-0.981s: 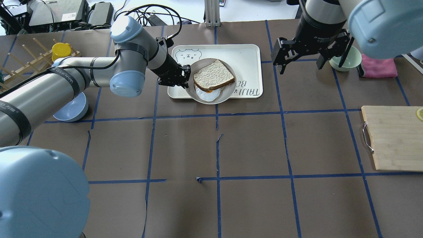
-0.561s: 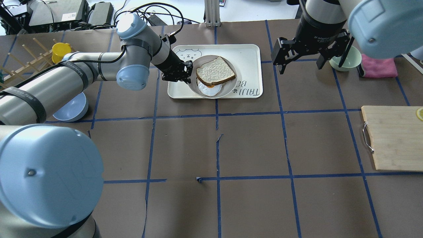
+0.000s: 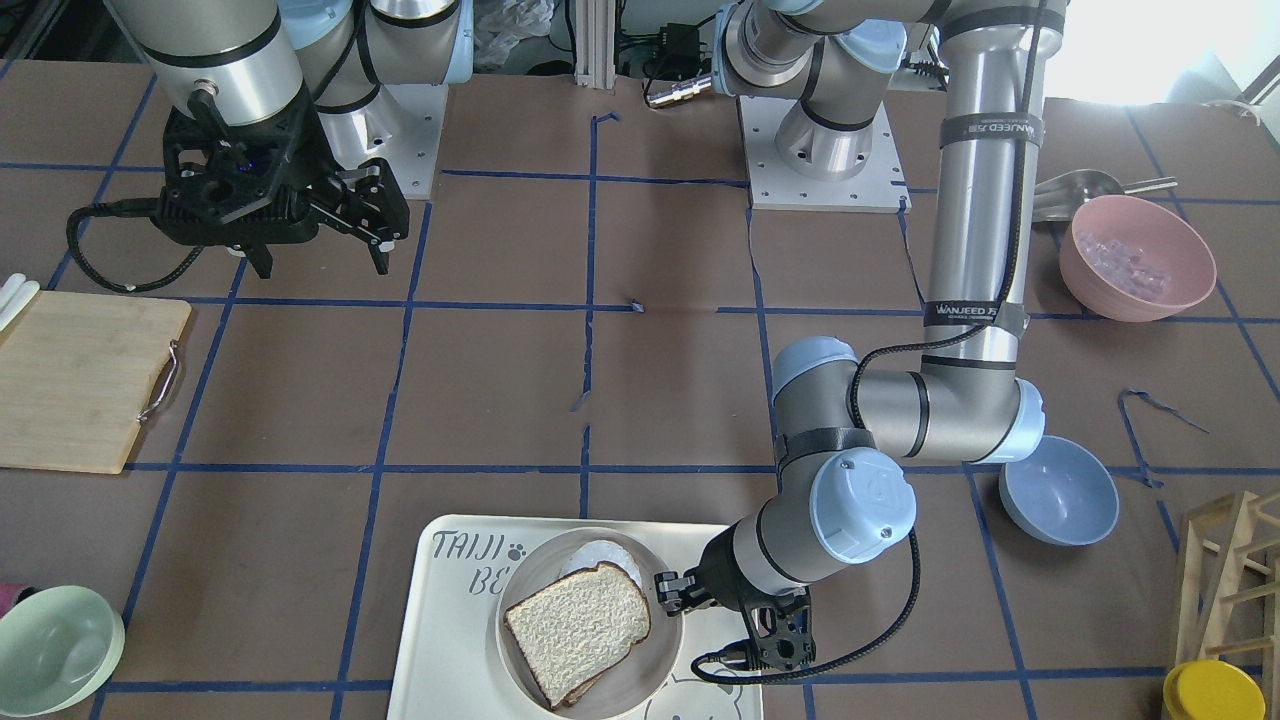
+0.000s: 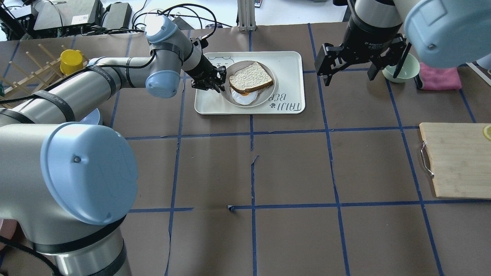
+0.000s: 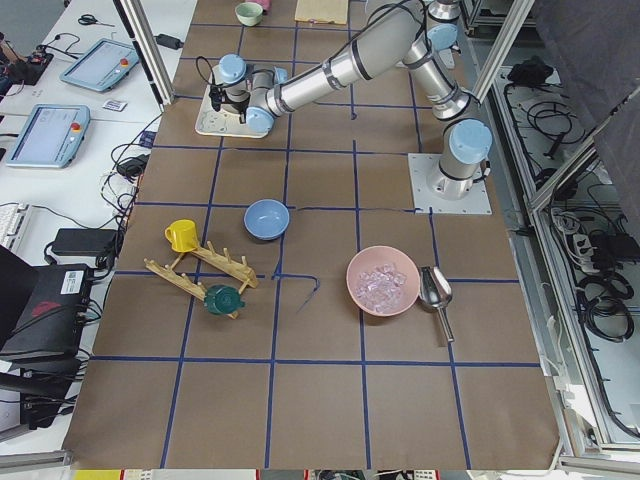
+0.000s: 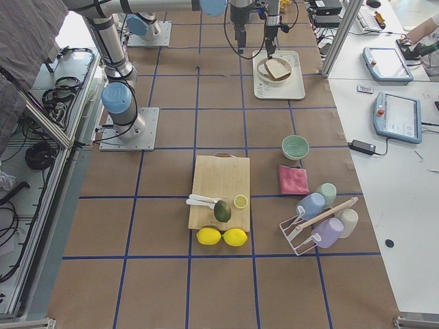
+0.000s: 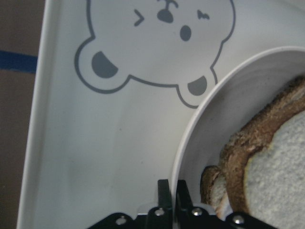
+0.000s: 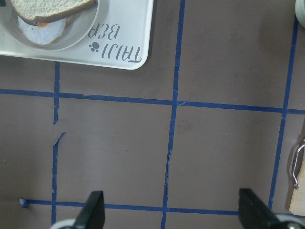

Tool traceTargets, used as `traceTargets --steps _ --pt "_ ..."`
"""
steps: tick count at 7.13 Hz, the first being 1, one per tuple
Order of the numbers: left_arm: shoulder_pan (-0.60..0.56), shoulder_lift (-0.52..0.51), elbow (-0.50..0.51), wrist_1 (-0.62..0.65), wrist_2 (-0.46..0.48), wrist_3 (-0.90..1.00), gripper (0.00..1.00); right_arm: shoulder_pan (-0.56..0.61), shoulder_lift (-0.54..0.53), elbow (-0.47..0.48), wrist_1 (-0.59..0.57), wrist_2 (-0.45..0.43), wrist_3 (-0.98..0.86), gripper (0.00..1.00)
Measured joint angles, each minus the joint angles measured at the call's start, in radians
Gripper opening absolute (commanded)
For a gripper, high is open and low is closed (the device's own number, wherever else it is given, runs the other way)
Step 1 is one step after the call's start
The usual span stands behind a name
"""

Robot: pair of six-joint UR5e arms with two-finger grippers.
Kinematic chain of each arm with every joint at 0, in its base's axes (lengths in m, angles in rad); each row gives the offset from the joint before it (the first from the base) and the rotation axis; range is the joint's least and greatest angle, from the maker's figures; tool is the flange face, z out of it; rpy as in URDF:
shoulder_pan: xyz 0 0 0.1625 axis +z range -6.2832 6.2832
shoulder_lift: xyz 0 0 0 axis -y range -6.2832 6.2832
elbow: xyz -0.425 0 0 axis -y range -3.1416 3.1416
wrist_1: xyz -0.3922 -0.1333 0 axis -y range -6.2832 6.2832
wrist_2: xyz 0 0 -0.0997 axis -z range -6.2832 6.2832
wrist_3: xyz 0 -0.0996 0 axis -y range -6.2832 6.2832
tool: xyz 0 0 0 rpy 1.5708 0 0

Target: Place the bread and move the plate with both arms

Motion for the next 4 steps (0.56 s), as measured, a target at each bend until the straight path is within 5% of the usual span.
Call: traceTargets --steps 4 --pt "-0.023 0.237 -0.033 -0.278 0.129 0.008 1.00 0.000 0.000 0.000 0.000 0.000 0.001 1.00"
